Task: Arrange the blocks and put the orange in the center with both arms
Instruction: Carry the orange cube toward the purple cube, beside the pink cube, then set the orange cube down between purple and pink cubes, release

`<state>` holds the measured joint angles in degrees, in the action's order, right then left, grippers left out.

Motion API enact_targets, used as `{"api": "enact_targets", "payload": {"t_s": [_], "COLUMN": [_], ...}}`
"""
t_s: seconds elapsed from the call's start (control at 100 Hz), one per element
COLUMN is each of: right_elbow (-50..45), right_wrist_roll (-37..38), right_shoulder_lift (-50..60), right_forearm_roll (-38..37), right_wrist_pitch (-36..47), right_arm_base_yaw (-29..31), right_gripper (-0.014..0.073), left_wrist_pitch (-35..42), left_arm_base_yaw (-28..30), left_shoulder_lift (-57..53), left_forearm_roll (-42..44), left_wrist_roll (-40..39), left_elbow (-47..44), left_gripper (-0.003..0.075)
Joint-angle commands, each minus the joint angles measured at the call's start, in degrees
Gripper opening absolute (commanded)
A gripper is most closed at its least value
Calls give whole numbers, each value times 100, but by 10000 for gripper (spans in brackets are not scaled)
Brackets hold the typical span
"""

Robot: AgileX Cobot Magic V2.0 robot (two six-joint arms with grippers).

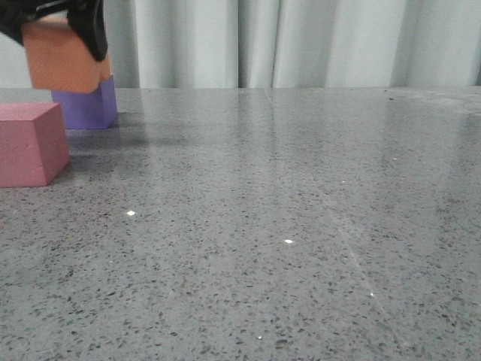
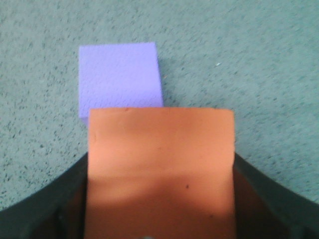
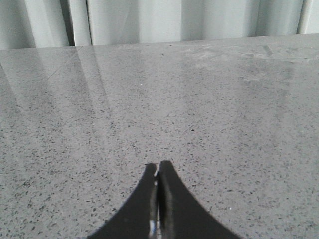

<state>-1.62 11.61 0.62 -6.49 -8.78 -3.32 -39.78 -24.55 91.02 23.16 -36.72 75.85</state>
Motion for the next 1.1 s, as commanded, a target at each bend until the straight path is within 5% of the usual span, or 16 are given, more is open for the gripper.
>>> {"api": "enact_targets", "payload": {"t_s": [0.0, 0.94, 1.09], "right_elbow": [84, 84, 84], "right_wrist_roll": [-48, -48, -48], "right_shoulder_lift": [137, 137, 137], "right_forearm_roll": [-14, -14, -14], "right_wrist_pitch": [488, 488, 488], "right_arm_base_yaw": [26, 26, 26], "right_gripper": [-67, -67, -67], "left_wrist_pitch": [464, 1485, 1452], "left_arm_base_yaw": [102, 407, 407], "left_shoulder_lift": [-278, -64, 86], "left_forearm_roll": [30, -170, -242], "left_wrist_roll": [-81, -81, -81], "left_elbow": [-26, -905, -905], "left_gripper": [274, 278, 373]}}
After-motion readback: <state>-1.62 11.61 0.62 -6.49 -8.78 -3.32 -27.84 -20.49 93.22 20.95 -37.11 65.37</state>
